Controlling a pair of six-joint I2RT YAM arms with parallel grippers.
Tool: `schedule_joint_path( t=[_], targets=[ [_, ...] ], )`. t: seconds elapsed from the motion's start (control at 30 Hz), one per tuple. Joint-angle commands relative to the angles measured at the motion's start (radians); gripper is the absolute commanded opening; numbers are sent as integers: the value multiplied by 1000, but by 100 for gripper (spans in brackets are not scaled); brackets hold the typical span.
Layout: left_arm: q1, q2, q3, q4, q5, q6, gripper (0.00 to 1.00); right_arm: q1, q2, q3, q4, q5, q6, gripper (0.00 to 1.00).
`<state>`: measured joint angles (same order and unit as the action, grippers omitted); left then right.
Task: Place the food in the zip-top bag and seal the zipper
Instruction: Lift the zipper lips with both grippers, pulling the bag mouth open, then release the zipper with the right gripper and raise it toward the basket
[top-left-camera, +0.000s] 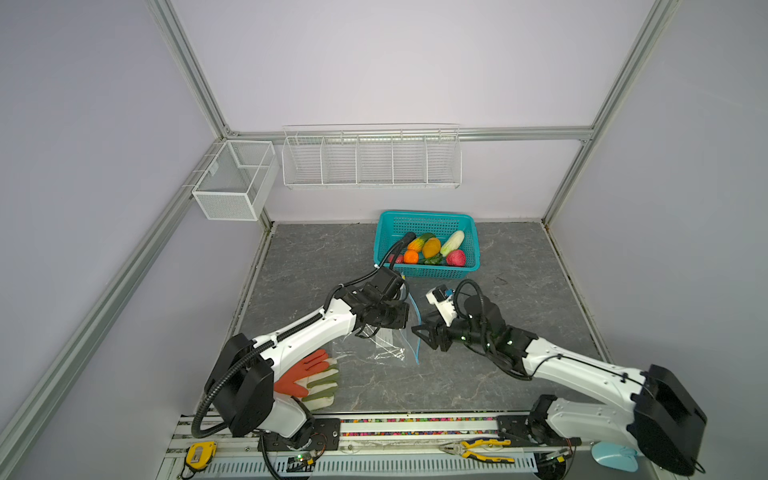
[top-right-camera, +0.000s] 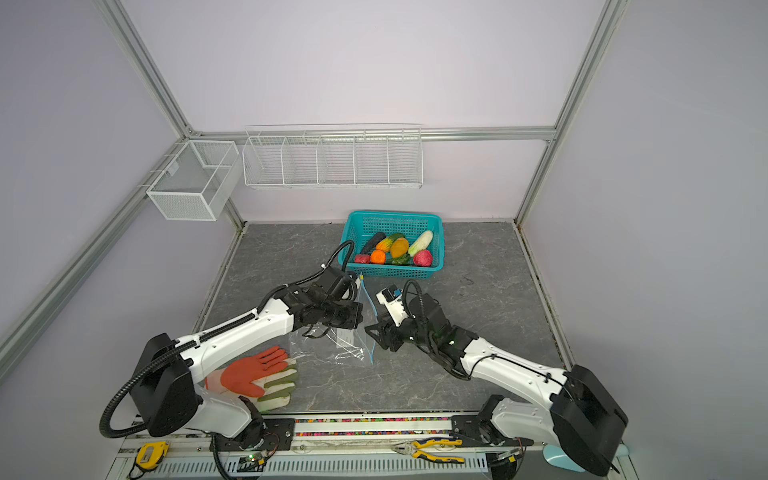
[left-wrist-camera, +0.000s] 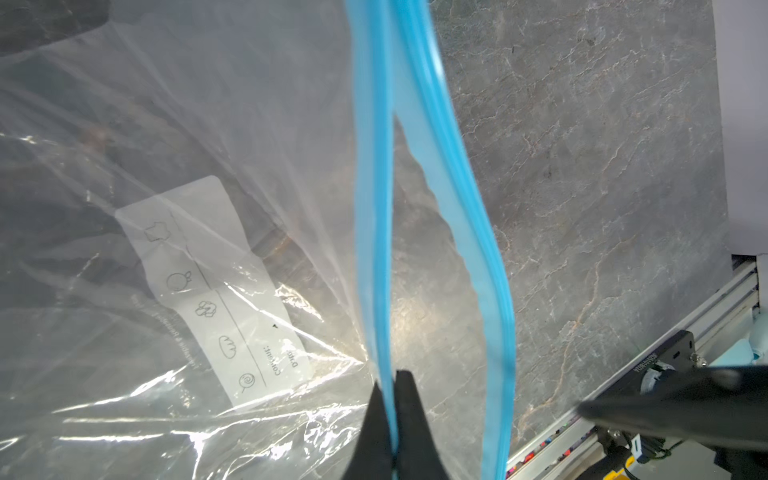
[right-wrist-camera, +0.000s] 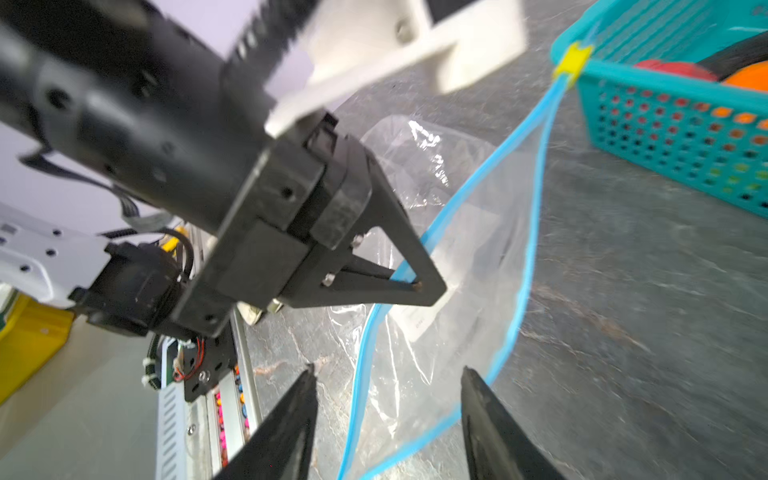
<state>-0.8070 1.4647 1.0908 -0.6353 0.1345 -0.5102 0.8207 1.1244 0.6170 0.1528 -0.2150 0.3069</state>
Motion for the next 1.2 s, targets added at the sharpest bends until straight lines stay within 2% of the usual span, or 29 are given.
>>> schedule_joint_path(
  t=[0.0,0.33,0.73,0.93,1.07,1.17],
  targets=[
    [3,-29,45,-51,-14,17,0,2,-22,40,-186,177,50,60],
    [1,-75,112,-158,-4,16,0,-2,241,270,-310,140,100,63],
    [1,-115,219,-360,-22,74,0,-44,408,359,-305,65,158,53],
    [0,-115,286,-448,-82,116,0,-44,476,395,-253,8,200,49],
    [6,-134,295,-448,-173,118,0,-45,519,405,-209,2,234,49],
    [29,-141,320,-439,-200,137,0,-45,561,425,-171,-16,258,48]
  ],
)
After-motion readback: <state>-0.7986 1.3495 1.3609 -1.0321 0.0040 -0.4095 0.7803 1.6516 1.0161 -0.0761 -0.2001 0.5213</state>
